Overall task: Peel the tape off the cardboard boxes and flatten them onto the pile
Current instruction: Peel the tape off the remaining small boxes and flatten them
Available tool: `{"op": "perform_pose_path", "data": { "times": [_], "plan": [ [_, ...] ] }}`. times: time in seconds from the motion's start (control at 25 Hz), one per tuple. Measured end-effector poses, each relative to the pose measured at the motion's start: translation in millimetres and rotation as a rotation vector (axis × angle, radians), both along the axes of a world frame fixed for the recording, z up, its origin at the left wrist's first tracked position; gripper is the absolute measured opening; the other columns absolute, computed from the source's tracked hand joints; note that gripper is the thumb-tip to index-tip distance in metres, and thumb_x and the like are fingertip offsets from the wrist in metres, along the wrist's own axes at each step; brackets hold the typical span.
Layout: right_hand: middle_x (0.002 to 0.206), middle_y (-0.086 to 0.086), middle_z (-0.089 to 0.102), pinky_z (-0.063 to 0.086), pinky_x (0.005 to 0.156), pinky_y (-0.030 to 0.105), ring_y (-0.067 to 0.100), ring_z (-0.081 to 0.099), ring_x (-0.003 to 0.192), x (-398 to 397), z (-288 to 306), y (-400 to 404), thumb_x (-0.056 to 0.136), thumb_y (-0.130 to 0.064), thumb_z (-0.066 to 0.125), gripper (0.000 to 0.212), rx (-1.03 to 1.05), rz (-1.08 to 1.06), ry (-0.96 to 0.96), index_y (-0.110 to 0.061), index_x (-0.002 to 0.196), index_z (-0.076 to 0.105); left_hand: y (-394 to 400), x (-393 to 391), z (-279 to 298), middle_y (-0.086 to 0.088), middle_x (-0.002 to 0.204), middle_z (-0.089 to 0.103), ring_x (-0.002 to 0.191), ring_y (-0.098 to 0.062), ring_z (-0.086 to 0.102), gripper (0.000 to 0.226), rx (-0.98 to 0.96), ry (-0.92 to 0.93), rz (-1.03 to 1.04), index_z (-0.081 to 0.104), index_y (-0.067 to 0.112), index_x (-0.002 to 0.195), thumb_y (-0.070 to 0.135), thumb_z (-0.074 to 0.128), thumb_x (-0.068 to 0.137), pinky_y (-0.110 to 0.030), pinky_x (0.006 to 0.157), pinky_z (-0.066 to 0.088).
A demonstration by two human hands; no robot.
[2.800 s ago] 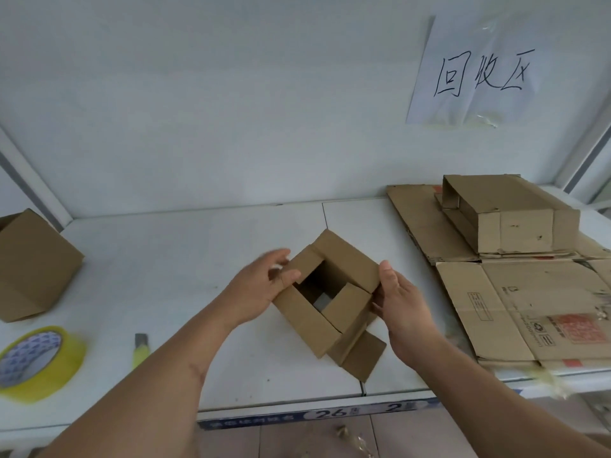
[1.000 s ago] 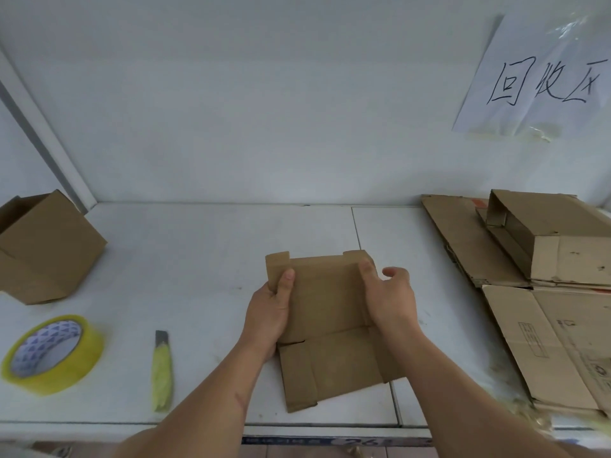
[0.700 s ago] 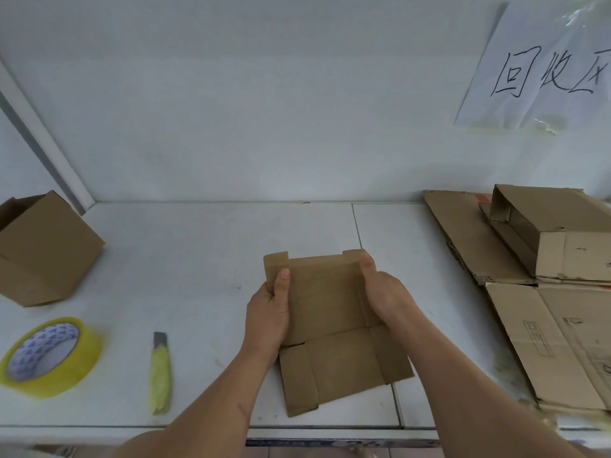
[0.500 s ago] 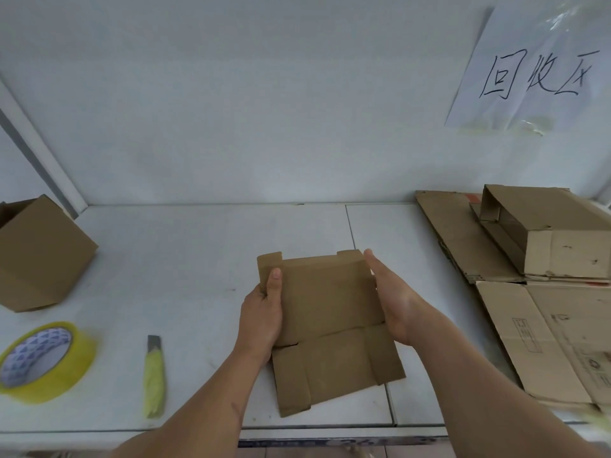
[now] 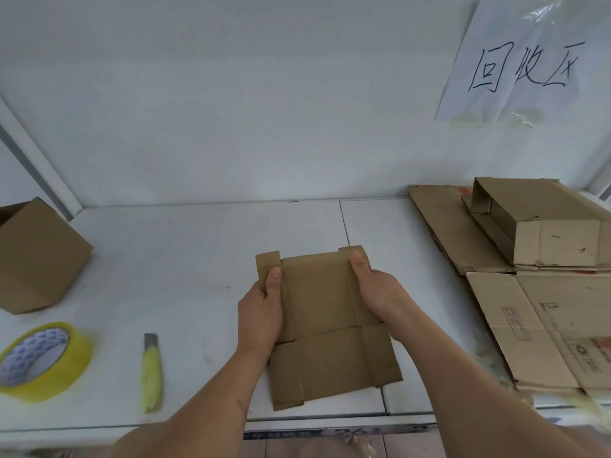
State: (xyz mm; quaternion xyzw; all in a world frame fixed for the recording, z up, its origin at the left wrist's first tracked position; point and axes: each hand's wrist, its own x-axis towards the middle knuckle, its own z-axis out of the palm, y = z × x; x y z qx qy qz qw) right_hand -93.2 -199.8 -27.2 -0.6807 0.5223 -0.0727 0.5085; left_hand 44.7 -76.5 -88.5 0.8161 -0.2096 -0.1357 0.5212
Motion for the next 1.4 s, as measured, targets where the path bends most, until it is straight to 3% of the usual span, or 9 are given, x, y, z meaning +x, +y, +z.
{"op": "perform_pose_path", "data": {
  "times": [0.12,0.32,0.6,0.76,0.92,1.12,1.24,1.32,1.4],
  "plan": [
    [0.111,0.008,0.067,0.050,0.094,0.044,0.027,0.062,0.104,-3.3,-3.0,-0.3,0.096,-0.057,0.044,0.051,-0.196,-0.014,-0.074,-0.012,0.110,0.064,-2.5,0.2,-2.4,-0.004,0.064,0.055,0.062,-0.017,0.050,0.061,0.003,-0.027,0.017,0.042,0.010,0.060,0.059,0.033,0.096,-0.029,0.056,0.034],
    [0.100,0.000,0.075,0.057,0.088,0.040,0.018,0.072,0.092,-15.9,-2.4,3.4,0.093,-0.041,0.063,0.023,0.190,-0.067,-0.458,-0.021,0.100,0.072,-3.8,1.2,-3.2,-0.007,0.065,0.057,0.063,-0.018,0.052,0.062,0.040,-0.062,-0.016,0.044,0.008,0.062,0.057,0.033,0.097,-0.027,0.055,0.034],
    [0.140,0.012,0.053,0.040,0.101,0.038,0.028,0.054,0.117,-15.1,1.9,2.9,0.094,-0.067,0.035,0.080,-0.014,-0.024,-0.036,-0.001,0.137,0.050,-4.1,5.2,-3.9,-0.007,0.063,0.055,0.061,-0.018,0.050,0.061,0.028,-0.117,-0.006,0.044,0.008,0.061,0.056,0.035,0.097,-0.027,0.056,0.035],
    [0.157,0.001,0.032,0.025,0.115,0.040,0.024,0.033,0.142,-15.7,0.5,-1.3,0.089,-0.075,0.036,0.086,0.232,-0.019,-0.148,-0.016,0.152,0.031,-4.4,8.2,-3.4,-0.008,0.063,0.055,0.062,-0.019,0.049,0.062,0.052,-0.112,-0.004,0.043,0.007,0.061,0.057,0.034,0.096,-0.028,0.056,0.034],
    [0.151,0.001,0.042,0.032,0.111,0.040,0.024,0.040,0.138,-3.0,-29.2,0.3,0.098,-0.061,0.033,0.069,-0.075,0.019,-0.095,-0.019,0.152,0.028,-6.8,9.2,-7.4,-0.002,0.075,0.061,0.075,-0.019,0.056,0.055,0.052,-0.082,-0.035,0.055,0.011,0.074,0.057,0.036,0.097,-0.033,0.067,0.039],
    [0.136,0.000,0.053,0.047,0.088,0.039,0.023,0.058,0.115,4.3,-59.9,11.1,0.098,-0.058,0.039,0.058,-0.487,-0.070,0.080,-0.026,0.146,0.032,-11.9,10.1,-10.8,0.000,0.090,0.065,0.090,-0.024,0.062,0.042,0.033,-0.008,-0.002,0.059,0.014,0.099,0.053,0.046,0.096,-0.036,0.081,0.048],
    [0.124,0.003,0.053,0.044,0.078,0.036,0.023,0.058,0.103,4.2,-70.2,16.9,0.100,-0.049,0.039,0.047,-0.730,0.018,0.247,-0.022,0.138,0.038,-13.0,2.3,-13.6,-0.008,0.108,0.065,0.101,-0.031,0.063,0.051,0.361,-0.201,-0.001,0.043,0.016,0.135,0.051,0.045,0.097,-0.038,0.082,0.050],
    [0.138,0.006,0.045,0.039,0.095,0.037,0.024,0.046,0.121,5.3,-72.5,16.7,0.100,-0.047,0.037,0.048,-0.853,0.060,0.355,-0.021,0.140,0.040,-13.4,2.4,-19.8,-0.010,0.134,0.053,0.116,-0.031,0.055,0.059,0.531,-0.530,-0.024,0.028,0.021,0.149,0.044,0.045,0.098,-0.042,0.091,0.046],
    [0.158,0.006,0.025,0.021,0.114,0.039,0.024,0.022,0.144,8.1,-70.7,19.8,0.101,-0.046,0.030,0.054,-0.870,0.176,0.409,-0.019,0.148,0.034,-21.2,9.2,-23.0,-0.010,0.153,0.035,0.137,-0.033,0.035,0.047,0.542,-0.854,-0.224,0.039,0.023,0.146,0.030,0.043,0.099,-0.047,0.111,0.031]
  ]
}}
